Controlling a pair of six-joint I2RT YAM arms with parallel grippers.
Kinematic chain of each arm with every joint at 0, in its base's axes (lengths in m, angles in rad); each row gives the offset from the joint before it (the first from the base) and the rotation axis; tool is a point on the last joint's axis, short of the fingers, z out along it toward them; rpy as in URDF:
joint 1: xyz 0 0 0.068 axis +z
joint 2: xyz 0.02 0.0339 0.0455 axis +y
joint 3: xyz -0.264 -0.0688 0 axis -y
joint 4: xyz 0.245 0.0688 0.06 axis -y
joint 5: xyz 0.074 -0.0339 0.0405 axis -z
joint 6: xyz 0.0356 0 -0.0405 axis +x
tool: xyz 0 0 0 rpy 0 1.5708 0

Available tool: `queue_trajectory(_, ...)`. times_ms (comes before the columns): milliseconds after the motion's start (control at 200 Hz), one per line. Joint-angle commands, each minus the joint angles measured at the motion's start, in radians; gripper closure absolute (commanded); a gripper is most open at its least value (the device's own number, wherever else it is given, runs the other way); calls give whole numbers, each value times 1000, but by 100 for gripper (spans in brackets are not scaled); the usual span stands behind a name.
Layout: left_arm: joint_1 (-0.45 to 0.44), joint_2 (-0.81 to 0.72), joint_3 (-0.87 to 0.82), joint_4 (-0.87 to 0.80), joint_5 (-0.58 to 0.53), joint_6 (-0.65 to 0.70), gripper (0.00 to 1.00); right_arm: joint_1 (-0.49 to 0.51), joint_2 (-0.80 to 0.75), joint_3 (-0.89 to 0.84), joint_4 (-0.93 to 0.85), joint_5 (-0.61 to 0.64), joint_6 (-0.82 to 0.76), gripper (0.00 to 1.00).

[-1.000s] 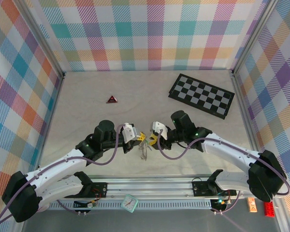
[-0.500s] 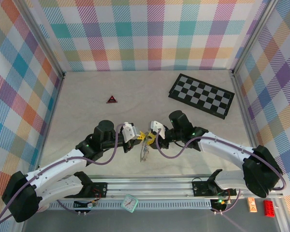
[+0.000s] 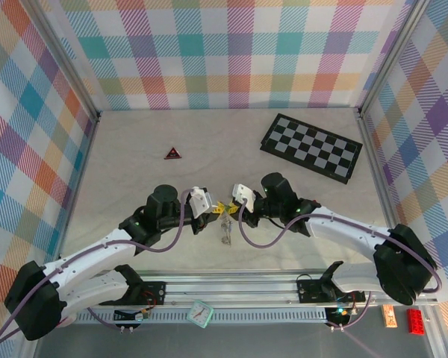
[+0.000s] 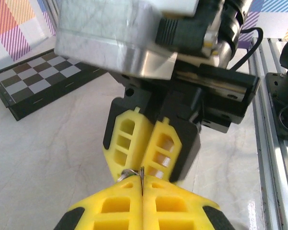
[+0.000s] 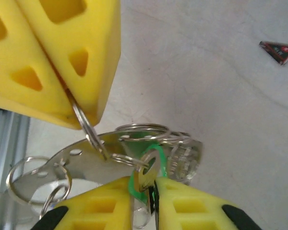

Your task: Put the keys on the keyring

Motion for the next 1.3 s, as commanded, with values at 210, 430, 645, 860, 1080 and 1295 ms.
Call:
queue_trajectory(210,-8,12,43,14,-15,13,100,9,-72,-18,19,16,-7,100)
queue_trajectory(430,-8,8,54,-29,-38,37,100,8,-105,-7,-31,50,-36,100)
queue_trajectory(645,-8,5,52,-39,-57,47,100,9,-141,17,-111,66,-72,100)
queue_trajectory(860,-8,21,43,-14,-57,29,98,8,-161,44,-162,76,-86,100)
queue_trajectory(1080,-8,-6,11,47,-101,-6,68,8,-155,62,-181,81,-92,100)
queue_trajectory(1295,-8,-94,-44,126,-186,-48,46,9,-139,99,-206,79,-103,100)
